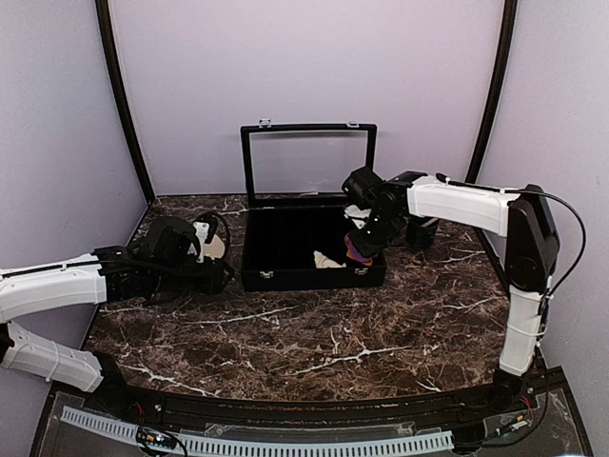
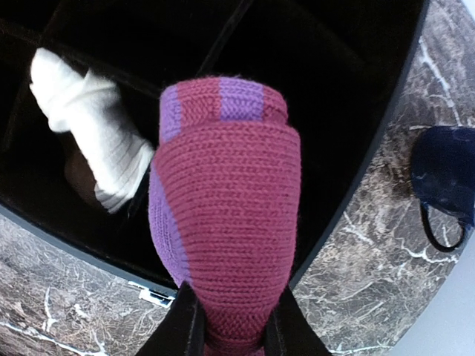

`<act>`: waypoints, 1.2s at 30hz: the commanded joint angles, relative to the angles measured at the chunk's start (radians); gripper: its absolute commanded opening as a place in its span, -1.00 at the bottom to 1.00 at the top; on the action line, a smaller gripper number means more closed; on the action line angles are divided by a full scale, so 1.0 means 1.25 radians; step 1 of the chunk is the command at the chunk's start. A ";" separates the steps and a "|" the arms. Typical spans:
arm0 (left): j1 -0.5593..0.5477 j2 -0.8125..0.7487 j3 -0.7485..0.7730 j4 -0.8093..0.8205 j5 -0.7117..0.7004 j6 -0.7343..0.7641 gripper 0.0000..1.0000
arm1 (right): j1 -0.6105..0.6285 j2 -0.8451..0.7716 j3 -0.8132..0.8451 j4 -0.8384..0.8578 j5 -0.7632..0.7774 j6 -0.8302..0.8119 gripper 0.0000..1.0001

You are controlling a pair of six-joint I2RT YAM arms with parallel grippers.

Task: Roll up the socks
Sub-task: Place the sock in the storage box.

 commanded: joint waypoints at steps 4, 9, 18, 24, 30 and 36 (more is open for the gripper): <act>0.006 0.015 0.012 0.013 0.003 0.023 0.03 | -0.018 0.032 -0.012 -0.028 -0.050 0.002 -1.00; 0.010 0.024 0.014 0.021 0.010 0.031 0.03 | -0.028 0.055 -0.004 -0.040 -0.065 -0.003 -1.00; 0.018 0.039 0.020 0.031 0.019 0.036 0.03 | -0.055 0.120 0.045 -0.067 -0.111 -0.019 -1.00; 0.025 0.052 0.025 0.036 0.026 0.034 0.03 | -0.066 0.169 0.096 -0.086 -0.145 -0.033 -1.00; 0.031 0.061 0.028 0.044 0.031 0.031 0.03 | -0.079 0.204 0.106 -0.109 -0.172 -0.046 -1.00; 0.034 0.071 0.028 0.054 0.039 0.025 0.03 | -0.093 0.225 0.105 -0.146 -0.195 -0.070 -1.00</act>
